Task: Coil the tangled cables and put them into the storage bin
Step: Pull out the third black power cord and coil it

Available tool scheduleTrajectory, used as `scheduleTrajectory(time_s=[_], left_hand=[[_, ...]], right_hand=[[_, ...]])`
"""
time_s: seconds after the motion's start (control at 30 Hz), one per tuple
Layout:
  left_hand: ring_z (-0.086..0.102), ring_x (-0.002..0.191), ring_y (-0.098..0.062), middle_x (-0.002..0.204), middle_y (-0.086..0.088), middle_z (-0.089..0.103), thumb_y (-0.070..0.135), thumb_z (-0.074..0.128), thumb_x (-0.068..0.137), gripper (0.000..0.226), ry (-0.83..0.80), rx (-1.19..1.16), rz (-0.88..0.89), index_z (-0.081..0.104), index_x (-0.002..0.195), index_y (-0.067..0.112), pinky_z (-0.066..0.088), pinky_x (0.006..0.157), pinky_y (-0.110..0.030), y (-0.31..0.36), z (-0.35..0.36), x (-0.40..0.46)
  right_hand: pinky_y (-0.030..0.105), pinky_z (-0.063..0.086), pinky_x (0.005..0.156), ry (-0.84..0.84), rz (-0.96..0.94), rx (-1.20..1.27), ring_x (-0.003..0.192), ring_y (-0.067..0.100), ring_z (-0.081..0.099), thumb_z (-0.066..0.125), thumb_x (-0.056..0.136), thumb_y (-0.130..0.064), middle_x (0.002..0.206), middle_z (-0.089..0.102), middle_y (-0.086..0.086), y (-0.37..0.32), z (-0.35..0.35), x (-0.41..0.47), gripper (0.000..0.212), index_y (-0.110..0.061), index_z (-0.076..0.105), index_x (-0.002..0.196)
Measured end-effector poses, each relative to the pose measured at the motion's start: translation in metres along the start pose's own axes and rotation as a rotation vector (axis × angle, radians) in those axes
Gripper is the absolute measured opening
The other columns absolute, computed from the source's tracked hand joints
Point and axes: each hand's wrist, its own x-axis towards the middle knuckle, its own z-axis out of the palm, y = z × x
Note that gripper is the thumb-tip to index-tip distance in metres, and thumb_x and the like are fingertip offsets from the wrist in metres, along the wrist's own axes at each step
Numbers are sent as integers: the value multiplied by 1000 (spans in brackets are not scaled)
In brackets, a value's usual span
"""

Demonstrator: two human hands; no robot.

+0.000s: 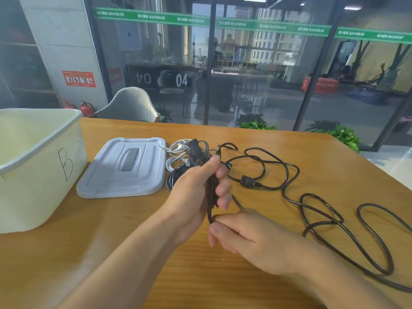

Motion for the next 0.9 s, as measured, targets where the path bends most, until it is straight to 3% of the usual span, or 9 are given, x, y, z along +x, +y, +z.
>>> scheduleTrajectory(time_s=[0.13, 0.23, 0.27, 0.43, 0.5, 0.57, 0.67, 0.8, 0.9], left_hand=[[24, 47, -11, 61, 5, 30, 39, 49, 106, 35, -211, -15, -104, 51, 76, 20, 26, 47, -24, 6, 8, -8], [21, 48, -11, 59, 5, 27, 36, 48, 104, 35, -342, 89, -128, 52, 73, 20, 36, 47, -19, 11, 11, -12], [21, 48, -12, 59, 3, 26, 35, 47, 104, 35, -371, 138, -128, 52, 73, 19, 39, 48, -19, 13, 12, -13], [21, 50, -12, 60, 0, 24, 37, 46, 102, 34, -428, 309, -165, 48, 72, 19, 20, 51, -26, 12, 13, -15], [20, 50, -11, 59, 2, 24, 36, 46, 101, 34, -441, 301, -193, 48, 72, 19, 16, 51, -28, 15, 11, -16], [18, 49, -11, 58, 3, 25, 36, 46, 101, 34, -463, 299, -230, 49, 71, 21, 15, 50, -28, 20, 8, -17], [18, 48, -10, 56, 6, 27, 36, 46, 101, 35, -510, 320, -310, 50, 69, 22, 16, 47, -24, 31, -3, -20], [20, 46, -8, 56, 7, 28, 38, 48, 100, 35, -492, 381, -366, 50, 69, 22, 19, 44, -20, 34, -16, -23], [18, 48, -10, 56, 7, 28, 44, 51, 97, 36, -462, 528, -435, 50, 67, 23, 13, 46, -22, 22, -14, -20]], right_hand=[[15, 40, 64, -67, 1, 10, 62, 5, 50, 37, 110, -50, 67, 56, -15, 10, -2, 2, 45, -26, 62, 82], [45, 49, 73, -45, 40, -7, 68, 30, 55, 40, 102, -69, 73, 61, 9, 23, -13, 4, 59, -20, 59, 74], [49, 50, 73, -29, 57, -25, 70, 35, 55, 41, 98, -74, 74, 61, 15, 28, -17, 4, 62, -20, 59, 73], [41, 45, 60, 74, 93, -65, 63, 28, 49, 52, 78, -91, 66, 55, 10, 51, -37, 2, 82, -10, 62, 71], [27, 37, 55, 159, 124, -52, 58, 11, 41, 62, 72, -91, 60, 49, -1, 60, -43, 0, 81, -11, 63, 70], [30, 37, 57, 242, 146, -80, 57, 5, 42, 66, 68, -91, 59, 51, -4, 68, -51, -1, 74, -18, 65, 71], [35, 44, 60, 348, 195, -242, 60, 7, 53, 56, 72, -95, 67, 61, -9, 83, -67, -8, 68, -28, 66, 79], [30, 39, 59, 492, 254, -293, 60, 9, 53, 36, 86, -91, 72, 61, -6, 102, -85, -26, 62, -36, 66, 87], [31, 39, 61, 621, 163, -385, 71, 7, 55, 44, 95, -73, 77, 60, -12, 97, -84, -18, 49, -34, 67, 77]])
